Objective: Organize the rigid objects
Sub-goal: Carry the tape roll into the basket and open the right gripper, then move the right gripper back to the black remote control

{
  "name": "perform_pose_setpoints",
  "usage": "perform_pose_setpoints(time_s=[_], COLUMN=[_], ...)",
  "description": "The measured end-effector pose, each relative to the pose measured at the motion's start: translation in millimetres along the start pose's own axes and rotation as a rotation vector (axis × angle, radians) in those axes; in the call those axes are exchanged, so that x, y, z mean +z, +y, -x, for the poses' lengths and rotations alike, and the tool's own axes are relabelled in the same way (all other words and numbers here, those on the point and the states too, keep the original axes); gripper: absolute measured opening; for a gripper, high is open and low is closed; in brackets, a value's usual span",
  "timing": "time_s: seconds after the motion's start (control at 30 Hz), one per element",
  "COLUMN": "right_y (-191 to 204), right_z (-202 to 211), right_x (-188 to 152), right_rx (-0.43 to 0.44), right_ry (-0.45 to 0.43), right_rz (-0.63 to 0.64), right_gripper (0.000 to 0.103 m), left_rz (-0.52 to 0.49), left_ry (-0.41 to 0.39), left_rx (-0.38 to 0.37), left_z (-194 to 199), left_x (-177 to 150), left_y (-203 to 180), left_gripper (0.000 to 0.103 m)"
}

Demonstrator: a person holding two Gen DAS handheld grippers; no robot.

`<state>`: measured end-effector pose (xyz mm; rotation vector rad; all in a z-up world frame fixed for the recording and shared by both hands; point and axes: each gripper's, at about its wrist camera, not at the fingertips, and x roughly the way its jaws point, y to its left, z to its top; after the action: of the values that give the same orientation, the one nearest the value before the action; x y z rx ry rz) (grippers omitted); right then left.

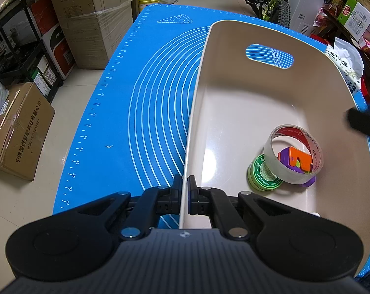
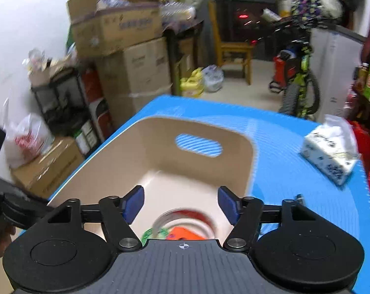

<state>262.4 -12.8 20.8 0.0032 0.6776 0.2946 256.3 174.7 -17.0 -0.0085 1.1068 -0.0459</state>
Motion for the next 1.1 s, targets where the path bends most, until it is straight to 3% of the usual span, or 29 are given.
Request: perform_pose_setpoints(time_s=[0.23,0.5,0.93,1.1], right_y=[-55,-98,-103,-110], right_z=[29,30,-15,-29], right_x=[-3,-45,-84,-91], right_rx=[-0.104,-0.206,-0.182,-0.169], right_ry=[-0.067,0.019,0.159,0.192], right_rz=[-0.105,-0.151,-0.257,-0.322], right_gripper=[0.079,0.080,0.079,0.068], left_rz=[0.001,0.002,0.000,0.000], left_ry=[0.000,0.000,-0.001,-0.001], left_rx=[0.000,-0.002,-0.002,-0.001], left_z=[0,0,0,0], left_x=[0,0,0,0], left_y=[0,0,0,0], left_gripper=[0.005,0.005,0.006,0.006])
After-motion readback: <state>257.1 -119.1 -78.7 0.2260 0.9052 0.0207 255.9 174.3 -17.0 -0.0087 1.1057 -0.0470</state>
